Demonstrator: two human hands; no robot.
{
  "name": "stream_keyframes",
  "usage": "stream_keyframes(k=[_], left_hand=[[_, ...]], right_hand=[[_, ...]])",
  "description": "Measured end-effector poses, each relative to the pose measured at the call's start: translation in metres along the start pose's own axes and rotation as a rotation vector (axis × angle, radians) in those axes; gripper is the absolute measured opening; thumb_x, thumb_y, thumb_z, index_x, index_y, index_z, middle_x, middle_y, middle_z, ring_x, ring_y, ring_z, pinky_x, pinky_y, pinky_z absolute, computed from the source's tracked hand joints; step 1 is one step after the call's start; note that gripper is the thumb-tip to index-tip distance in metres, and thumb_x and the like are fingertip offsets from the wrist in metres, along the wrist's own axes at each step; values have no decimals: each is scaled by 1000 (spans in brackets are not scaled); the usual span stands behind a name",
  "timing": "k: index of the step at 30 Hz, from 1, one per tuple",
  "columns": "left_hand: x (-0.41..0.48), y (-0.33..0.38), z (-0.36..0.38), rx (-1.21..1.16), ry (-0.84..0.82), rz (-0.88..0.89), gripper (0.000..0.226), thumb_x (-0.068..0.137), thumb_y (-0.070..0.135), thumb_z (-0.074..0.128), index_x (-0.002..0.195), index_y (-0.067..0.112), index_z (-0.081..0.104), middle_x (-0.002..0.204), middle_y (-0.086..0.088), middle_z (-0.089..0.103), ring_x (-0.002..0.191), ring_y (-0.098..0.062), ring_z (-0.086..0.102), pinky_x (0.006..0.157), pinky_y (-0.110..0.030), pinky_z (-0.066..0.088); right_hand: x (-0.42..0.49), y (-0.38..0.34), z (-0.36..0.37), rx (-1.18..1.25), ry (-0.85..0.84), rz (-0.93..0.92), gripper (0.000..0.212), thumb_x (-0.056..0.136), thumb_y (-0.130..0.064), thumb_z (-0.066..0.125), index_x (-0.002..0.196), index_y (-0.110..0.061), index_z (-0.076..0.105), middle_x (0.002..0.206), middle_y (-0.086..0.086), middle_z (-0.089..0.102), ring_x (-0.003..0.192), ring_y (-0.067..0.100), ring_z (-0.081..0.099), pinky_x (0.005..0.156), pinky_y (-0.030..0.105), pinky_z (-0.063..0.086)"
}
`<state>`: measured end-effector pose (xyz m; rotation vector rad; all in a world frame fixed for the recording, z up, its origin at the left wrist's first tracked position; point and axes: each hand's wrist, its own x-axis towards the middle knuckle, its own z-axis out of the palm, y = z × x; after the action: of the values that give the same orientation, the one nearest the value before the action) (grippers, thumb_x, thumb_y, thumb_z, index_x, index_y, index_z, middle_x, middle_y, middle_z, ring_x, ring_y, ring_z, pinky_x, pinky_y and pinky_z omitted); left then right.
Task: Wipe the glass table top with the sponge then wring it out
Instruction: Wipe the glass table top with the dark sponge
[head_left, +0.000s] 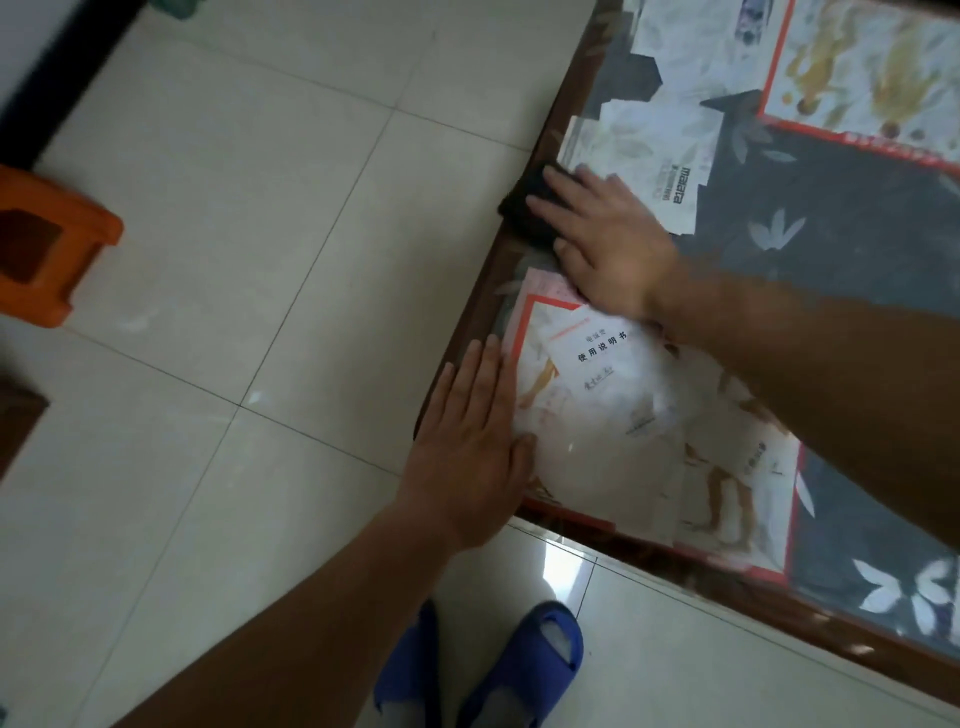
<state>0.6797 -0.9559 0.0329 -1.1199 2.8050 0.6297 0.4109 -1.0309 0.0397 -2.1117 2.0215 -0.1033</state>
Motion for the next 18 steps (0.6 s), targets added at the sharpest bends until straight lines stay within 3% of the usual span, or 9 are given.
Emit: stream_keyframes(k=[3,4,7,9,14,16,18], left_hand=[[1,-1,2,0,7,5,73,101,48,17,157,10,-11,167,-8,-12,152,-18,-19,125,-43,0],[1,-2,1,2,14,15,73,101,47,18,157,9,-9,167,-9,-11,152,-19,-18,125,-43,1],[1,-2,2,-15,12,24,73,101,45,21,157,8,-8,167,-10,-11,152,-19,-18,125,-42,0],[0,-3,2,-21,12,18,73,101,45,20,157,8,-8,166,-10,-11,152,-19,-18,125,-42,0],[3,-11,1,-28,-6,58,75,100,47,22,157,7,-6,167,-11,-10,152,-20,-16,125,-43,1],[4,-14,-1,-40,-25,84,78,99,45,27,157,6,-7,166,-12,-10,152,-20,-17,125,-44,0],[4,-16,-3,-38,-10,113,80,95,41,32,157,2,-2,166,-16,-4,153,-24,-11,125,-46,2]], right_hand=[[35,-4,-4,26,51,309,59,99,-35,28,158,-26,25,169,6,13,153,38,10,124,52,5],[32,-14,-1,38,56,291,59,99,-34,30,157,-27,27,168,5,14,153,38,10,124,52,5],[-8,-35,13,60,-10,-69,59,95,-31,35,153,-23,39,165,7,27,152,38,17,123,54,12],[-15,-24,11,48,-73,-178,58,95,-28,36,153,-21,40,164,8,28,152,36,18,124,54,12],[-1,-8,-2,122,58,311,55,103,-27,35,158,-24,27,168,6,14,154,36,7,125,48,3],[-41,-35,7,129,71,309,55,103,-28,35,157,-23,29,168,6,14,155,35,6,126,48,2],[-103,-64,19,126,45,173,54,100,-28,34,154,-19,37,166,9,23,154,36,13,125,52,8]])
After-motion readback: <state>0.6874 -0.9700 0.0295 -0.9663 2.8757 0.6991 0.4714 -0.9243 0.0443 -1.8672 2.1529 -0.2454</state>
